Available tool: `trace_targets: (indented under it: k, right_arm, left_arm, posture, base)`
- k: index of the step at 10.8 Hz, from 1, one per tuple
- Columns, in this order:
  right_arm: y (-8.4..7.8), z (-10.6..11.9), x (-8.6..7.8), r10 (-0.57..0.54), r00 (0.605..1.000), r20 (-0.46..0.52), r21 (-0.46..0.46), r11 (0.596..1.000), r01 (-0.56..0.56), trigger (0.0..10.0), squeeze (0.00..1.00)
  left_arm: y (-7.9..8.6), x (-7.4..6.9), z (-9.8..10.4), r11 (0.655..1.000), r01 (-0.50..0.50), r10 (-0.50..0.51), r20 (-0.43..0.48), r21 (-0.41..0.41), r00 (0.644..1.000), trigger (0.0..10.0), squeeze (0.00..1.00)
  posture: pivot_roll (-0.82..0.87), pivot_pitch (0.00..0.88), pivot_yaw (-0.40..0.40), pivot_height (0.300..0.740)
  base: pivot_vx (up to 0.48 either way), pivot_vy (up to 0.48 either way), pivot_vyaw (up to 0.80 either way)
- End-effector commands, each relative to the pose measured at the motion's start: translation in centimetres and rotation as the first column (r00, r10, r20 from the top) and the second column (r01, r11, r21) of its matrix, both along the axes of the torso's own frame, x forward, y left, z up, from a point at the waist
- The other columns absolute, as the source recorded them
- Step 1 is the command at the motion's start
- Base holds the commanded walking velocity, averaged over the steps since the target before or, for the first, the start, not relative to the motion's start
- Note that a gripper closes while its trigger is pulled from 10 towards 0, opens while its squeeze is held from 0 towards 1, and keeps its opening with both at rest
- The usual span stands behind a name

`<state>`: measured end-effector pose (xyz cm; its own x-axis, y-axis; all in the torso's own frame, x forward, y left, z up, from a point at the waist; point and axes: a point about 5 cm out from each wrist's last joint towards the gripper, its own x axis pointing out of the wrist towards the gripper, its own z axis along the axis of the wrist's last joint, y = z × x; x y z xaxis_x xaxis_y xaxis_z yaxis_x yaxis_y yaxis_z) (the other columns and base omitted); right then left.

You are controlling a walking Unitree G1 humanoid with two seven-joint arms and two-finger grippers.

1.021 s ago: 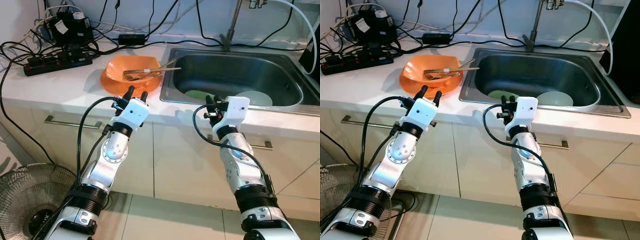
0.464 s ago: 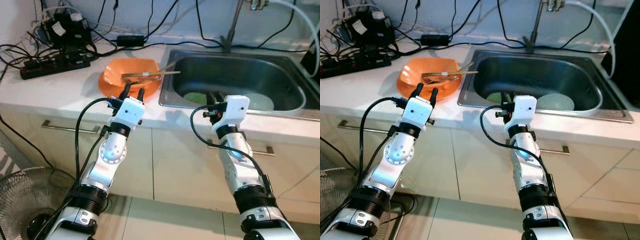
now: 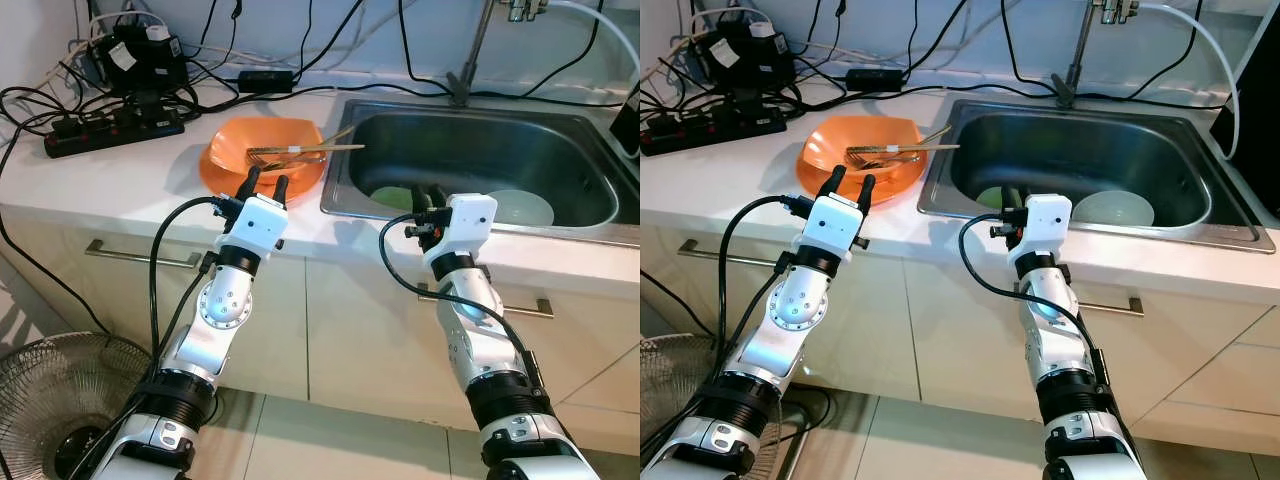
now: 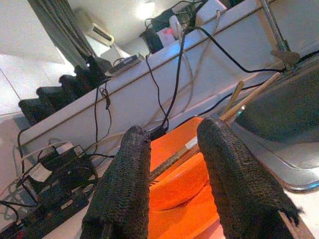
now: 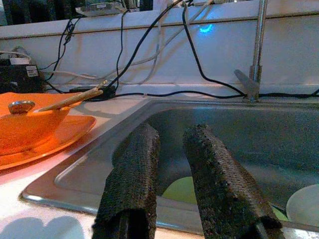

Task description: Kitchen organization

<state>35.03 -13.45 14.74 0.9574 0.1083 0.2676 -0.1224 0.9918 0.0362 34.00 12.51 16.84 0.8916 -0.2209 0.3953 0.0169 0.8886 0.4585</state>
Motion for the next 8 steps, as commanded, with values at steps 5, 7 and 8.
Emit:
trace_targets:
  k: [5,7,8]
  right_arm:
    - [0.36,0.13,0.13,0.006,1.000,0.008,-0.005,1.000,-0.005,10.0,0.00]
    - [0.43,0.11,0.13,0.007,1.000,0.007,-0.008,1.000,-0.007,10.0,0.00]
    - [0.45,0.11,0.13,0.008,1.000,0.007,-0.009,1.000,-0.008,10.0,0.00]
  left_arm:
    - [0.00,-0.01,0.08,1.000,0.001,-0.001,0.013,-0.002,1.000,10.0,0.00]
    - [0.00,-0.02,0.09,1.000,0.001,-0.001,0.014,0.004,1.000,10.0,0.00]
    - [0.03,-0.02,0.10,1.000,-0.002,0.001,0.016,0.006,1.000,10.0,0.00]
  posture:
    - [0.17,0.000,0.029,0.740]
    - [0.17,0.000,0.029,0.740]
    - [0.17,0.000,0.029,0.740]
  base:
    - [0.317,0.000,0.00]
    - [0.338,0.000,0.00]
    - [0.360,0.000,0.00]
